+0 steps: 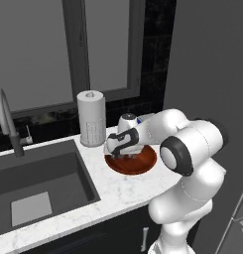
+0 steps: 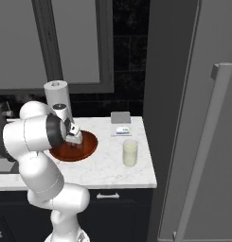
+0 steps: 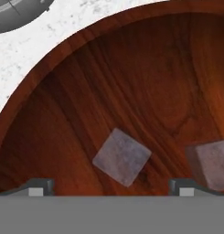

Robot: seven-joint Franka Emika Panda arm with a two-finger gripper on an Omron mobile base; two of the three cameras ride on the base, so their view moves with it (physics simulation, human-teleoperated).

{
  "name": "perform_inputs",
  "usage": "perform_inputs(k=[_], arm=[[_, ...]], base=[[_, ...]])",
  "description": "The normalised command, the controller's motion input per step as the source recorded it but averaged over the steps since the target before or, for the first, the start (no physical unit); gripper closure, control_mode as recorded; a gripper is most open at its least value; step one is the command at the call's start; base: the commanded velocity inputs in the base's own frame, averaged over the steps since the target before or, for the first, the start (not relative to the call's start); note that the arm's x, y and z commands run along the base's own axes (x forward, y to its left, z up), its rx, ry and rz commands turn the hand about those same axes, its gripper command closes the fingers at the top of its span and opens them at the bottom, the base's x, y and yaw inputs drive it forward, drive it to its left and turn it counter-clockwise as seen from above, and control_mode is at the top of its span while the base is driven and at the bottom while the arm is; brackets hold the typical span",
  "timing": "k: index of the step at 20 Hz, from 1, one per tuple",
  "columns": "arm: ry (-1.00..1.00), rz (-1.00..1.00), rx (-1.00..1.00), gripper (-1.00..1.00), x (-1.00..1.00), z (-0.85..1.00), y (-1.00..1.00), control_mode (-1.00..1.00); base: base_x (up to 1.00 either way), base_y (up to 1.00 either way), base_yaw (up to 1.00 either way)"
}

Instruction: Grab a lemon wedge from the fridge and one ice cube from the ice bowl, and put them in the glass of lemonade.

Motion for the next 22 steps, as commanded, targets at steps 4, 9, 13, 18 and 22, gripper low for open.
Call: perform_inputs(k=[4,9,13,18,22], arm=[[-0.09,0.0,0.03,-1.0,0.0,0.0,0.0,-1.0],[-0.09,0.0,0.04,-1.0,0.02,-0.06,0.0,-1.0],[0.0,0.0,0.0,-1.0,0.0,-0.21,0.0,-1.0],[0.0,0.0,0.0,-1.0,0.05,-0.04,-0.1,-1.0],[0.0,0.0,0.01,-1.0,0.23,0.0,-0.05,-1.0]], base=[[0.0,0.0,0.0],[0.0,0.0,0.0],[0.0,0.0,0.0],[0.0,0.0,0.0],[0.0,0.0,0.0]])
